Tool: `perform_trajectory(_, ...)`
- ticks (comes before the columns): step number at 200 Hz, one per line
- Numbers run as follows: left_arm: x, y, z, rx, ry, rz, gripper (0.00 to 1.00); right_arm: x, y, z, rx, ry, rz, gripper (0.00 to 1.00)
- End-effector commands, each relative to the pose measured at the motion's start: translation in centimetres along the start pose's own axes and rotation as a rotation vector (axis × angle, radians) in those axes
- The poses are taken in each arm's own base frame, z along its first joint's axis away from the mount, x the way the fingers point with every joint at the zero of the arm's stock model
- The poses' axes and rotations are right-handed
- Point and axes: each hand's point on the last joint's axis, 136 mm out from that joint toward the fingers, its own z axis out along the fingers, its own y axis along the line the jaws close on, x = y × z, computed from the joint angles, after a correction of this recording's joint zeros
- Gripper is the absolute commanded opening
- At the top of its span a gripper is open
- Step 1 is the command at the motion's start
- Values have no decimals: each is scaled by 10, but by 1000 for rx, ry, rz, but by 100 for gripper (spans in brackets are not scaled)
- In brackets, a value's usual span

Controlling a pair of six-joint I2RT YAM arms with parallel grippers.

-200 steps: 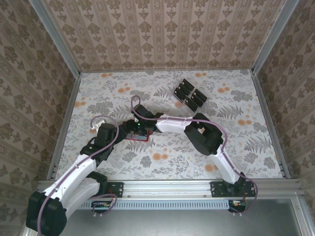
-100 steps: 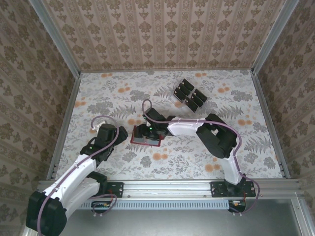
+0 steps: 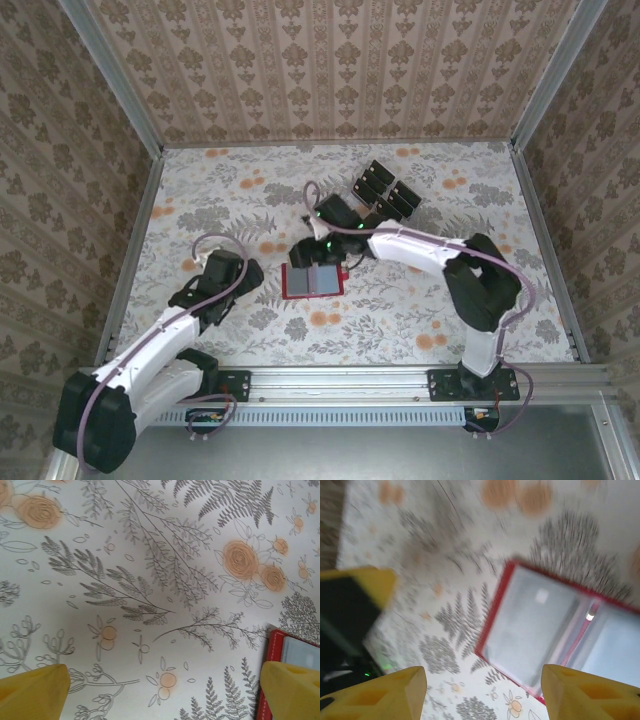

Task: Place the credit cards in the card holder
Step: Pick up the credit card from the storage box.

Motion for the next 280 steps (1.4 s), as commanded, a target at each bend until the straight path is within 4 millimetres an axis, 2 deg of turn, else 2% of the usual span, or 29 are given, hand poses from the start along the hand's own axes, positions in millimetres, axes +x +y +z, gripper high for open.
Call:
perform_trajectory(1,-3,-21,-1,51,14,40,100,-37,-27,-58,143,-104,-30,63)
perform_trajectory(25,3,-28,4,63,46,74,100,-54,-90,-98,406,-155,45,61)
perform_trajectory(59,10,-33,11,65,86,110,100,-70,-152,-140,707,-192,31,58)
perform_trajectory(76,11,-34,13,62,95,120,100,-73,-175,-146,818,-169,11,54)
perform_trajectory(104,12,-37,15,63,102,130,100,-77,-200,-143,944,-112,-43,47)
perform_trajectory(145,13,-39,16,60,109,138,100,-83,-224,-136,1060,-58,-102,45)
perform_trajectory(228,12,-43,19,52,113,149,100,-77,-251,-108,1069,16,-105,42)
perform_trajectory(253,13,-44,20,53,115,149,100,-74,-254,-103,1053,32,-100,41)
perform_trajectory(280,14,-44,21,49,116,150,100,-71,-249,-100,1010,29,-89,34)
